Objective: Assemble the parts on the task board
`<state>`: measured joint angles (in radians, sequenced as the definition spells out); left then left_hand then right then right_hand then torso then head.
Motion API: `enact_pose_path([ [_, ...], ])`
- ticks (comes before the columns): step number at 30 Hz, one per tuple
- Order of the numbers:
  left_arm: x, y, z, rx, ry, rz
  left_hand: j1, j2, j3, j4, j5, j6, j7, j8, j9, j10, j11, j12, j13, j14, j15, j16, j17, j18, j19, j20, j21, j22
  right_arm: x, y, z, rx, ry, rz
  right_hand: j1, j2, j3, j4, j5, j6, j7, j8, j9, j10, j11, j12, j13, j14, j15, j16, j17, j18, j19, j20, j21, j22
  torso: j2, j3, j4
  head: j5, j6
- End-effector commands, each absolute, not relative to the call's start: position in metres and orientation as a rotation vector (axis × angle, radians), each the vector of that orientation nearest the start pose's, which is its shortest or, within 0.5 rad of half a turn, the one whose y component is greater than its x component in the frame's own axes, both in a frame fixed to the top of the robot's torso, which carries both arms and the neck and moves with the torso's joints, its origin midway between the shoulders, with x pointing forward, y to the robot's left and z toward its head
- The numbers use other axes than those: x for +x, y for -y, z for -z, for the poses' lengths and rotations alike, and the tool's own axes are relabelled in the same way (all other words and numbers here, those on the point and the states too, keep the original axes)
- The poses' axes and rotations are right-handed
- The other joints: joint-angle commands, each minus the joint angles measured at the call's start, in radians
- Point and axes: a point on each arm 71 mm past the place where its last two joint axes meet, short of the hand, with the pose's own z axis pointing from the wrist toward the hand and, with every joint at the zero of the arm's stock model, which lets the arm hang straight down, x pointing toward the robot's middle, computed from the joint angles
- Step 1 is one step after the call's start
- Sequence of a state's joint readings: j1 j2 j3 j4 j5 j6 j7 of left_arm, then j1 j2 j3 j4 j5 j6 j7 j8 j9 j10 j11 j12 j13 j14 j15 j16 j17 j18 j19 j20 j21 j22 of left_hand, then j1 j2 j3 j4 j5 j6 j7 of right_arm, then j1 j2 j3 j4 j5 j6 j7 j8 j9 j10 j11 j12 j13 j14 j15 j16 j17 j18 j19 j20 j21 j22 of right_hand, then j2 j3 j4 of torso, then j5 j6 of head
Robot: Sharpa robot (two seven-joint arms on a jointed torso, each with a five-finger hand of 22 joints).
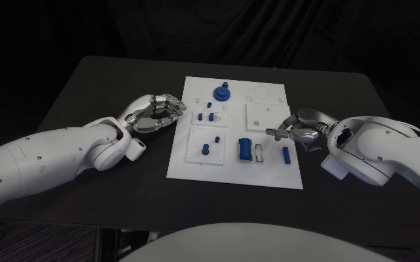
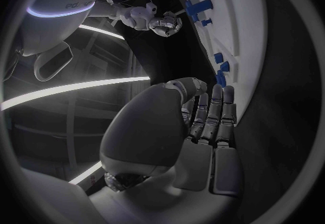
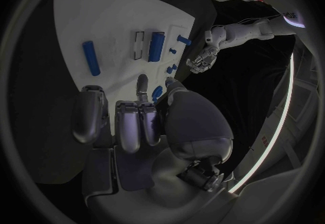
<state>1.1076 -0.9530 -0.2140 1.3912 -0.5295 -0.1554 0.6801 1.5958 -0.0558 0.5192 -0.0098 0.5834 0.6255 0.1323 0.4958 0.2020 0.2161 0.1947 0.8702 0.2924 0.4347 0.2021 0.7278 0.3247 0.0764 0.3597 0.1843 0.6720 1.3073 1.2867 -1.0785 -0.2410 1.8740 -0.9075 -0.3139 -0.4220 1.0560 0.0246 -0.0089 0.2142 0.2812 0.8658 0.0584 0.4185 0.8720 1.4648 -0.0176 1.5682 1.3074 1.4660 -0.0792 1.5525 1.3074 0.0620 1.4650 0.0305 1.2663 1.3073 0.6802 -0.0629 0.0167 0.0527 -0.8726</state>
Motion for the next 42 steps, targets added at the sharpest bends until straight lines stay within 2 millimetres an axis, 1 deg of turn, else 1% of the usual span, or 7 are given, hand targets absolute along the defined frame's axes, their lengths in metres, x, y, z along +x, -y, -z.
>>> enact_pose_path([
  [1, 0.443, -0.282, 0.263, -0.467, -1.594, 1.474, -0.005, 0.007, 0.001, -0.002, 0.001, 0.002, 0.007, 0.003, -0.001, 0.001, 0.009, -0.004, -0.001, -0.001, 0.004, 0.007, -0.002, -0.013, -0.002, 0.006, 0.004, 0.025, 0.394, 0.241, 0.216, 0.456, -2.153, -0.552, 0.020, 0.000, -0.001, -0.012, 0.000, -0.007, 0.001, 0.007, 0.001, 0.106, 0.005, 0.003, 0.263, 0.095, 0.004, 0.005, 0.210, 0.003, 0.005, 0.004, 0.003, 0.178, 0.000, -0.0011, -0.0006, 0.001, 0.000],
  [8, 0.443, -0.282, 0.263, -0.467, -1.594, 1.473, -0.005, 0.007, 0.001, -0.003, 0.001, 0.002, 0.008, 0.003, -0.001, 0.001, 0.009, -0.004, -0.001, 0.000, 0.005, 0.007, -0.002, -0.013, -0.003, 0.007, 0.004, 0.025, 0.391, 0.257, 0.216, 0.322, -2.159, -0.369, 0.043, 0.003, -0.007, -0.030, 0.001, -0.005, 0.000, 0.014, 0.003, 0.106, 0.005, 0.003, 0.263, 0.095, 0.004, 0.006, 0.213, 0.002, 0.006, 0.004, 0.007, 0.179, -0.001, -0.0016, -0.0002, -0.003, 0.000],
  [17, 0.443, -0.282, 0.264, -0.468, -1.597, 1.474, -0.005, 0.007, 0.001, -0.003, 0.001, 0.003, 0.008, 0.003, -0.001, 0.002, 0.009, -0.004, -0.001, 0.001, 0.005, 0.008, -0.002, -0.013, -0.003, 0.007, 0.004, 0.025, 0.385, 0.265, 0.225, 0.162, -2.138, -0.205, 0.056, 0.001, -0.012, -0.042, 0.001, -0.001, -0.001, 0.020, 0.005, 0.106, 0.004, 0.003, 0.263, 0.095, 0.003, 0.005, 0.210, 0.002, 0.007, 0.003, 0.009, 0.179, 0.000, -0.0020, 0.0025, -0.007, 0.000],
  [22, 0.443, -0.282, 0.264, -0.468, -1.598, 1.474, -0.006, 0.007, 0.001, -0.003, 0.001, 0.003, 0.008, 0.003, -0.001, 0.002, 0.009, -0.004, -0.001, 0.001, 0.005, 0.008, -0.002, -0.013, -0.003, 0.007, 0.005, 0.025, 0.383, 0.263, 0.229, 0.111, -2.114, -0.184, 0.058, 0.001, -0.019, -0.046, 0.000, 0.008, -0.003, 0.030, 0.009, 0.106, 0.004, 0.003, 0.263, 0.095, 0.001, 0.006, 0.211, 0.001, 0.009, 0.002, 0.013, 0.180, 0.001, -0.0028, 0.0014, -0.005, 0.000],
  [29, 0.443, -0.283, 0.265, -0.470, -1.599, 1.473, -0.006, 0.007, 0.001, -0.003, 0.001, 0.003, 0.008, 0.003, -0.001, 0.002, 0.009, -0.004, -0.001, 0.001, 0.005, 0.008, -0.002, -0.013, -0.003, 0.007, 0.005, 0.025, 0.382, 0.259, 0.236, 0.078, -2.110, -0.181, 0.052, 0.006, -0.026, -0.041, 0.000, 0.012, -0.004, 0.037, 0.014, 0.106, 0.003, 0.003, 0.263, 0.095, 0.000, 0.006, 0.211, 0.001, 0.010, 0.001, 0.015, 0.181, 0.002, -0.0012, 0.0005, -0.005, 0.000],
  [34, 0.442, -0.283, 0.265, -0.471, -1.600, 1.472, -0.006, 0.007, 0.001, -0.003, 0.001, 0.003, 0.008, 0.003, -0.001, 0.002, 0.009, -0.004, -0.001, 0.001, 0.005, 0.008, -0.002, -0.013, -0.003, 0.007, 0.005, 0.025, 0.382, 0.256, 0.242, 0.068, -2.118, -0.183, 0.050, 0.008, -0.028, -0.039, 0.001, 0.012, -0.004, 0.039, 0.015, 0.106, 0.002, 0.003, 0.263, 0.095, -0.001, 0.006, 0.211, 0.001, 0.010, 0.001, 0.015, 0.181, 0.002, -0.0003, 0.0018, -0.006, 0.000],
  [42, 0.443, -0.283, 0.265, -0.472, -1.602, 1.472, -0.006, 0.007, 0.001, -0.003, 0.001, 0.003, 0.008, 0.003, -0.001, 0.002, 0.009, -0.004, -0.001, 0.001, 0.005, 0.008, -0.002, -0.013, -0.003, 0.007, 0.005, 0.025, 0.382, 0.250, 0.250, 0.057, -2.123, -0.202, 0.051, 0.015, -0.028, -0.038, 0.002, 0.008, -0.005, 0.037, 0.015, 0.106, 0.002, 0.003, 0.263, 0.095, -0.001, 0.006, 0.211, 0.000, 0.010, 0.000, 0.015, 0.181, 0.002, -0.0012, 0.0012, -0.007, 0.000],
])
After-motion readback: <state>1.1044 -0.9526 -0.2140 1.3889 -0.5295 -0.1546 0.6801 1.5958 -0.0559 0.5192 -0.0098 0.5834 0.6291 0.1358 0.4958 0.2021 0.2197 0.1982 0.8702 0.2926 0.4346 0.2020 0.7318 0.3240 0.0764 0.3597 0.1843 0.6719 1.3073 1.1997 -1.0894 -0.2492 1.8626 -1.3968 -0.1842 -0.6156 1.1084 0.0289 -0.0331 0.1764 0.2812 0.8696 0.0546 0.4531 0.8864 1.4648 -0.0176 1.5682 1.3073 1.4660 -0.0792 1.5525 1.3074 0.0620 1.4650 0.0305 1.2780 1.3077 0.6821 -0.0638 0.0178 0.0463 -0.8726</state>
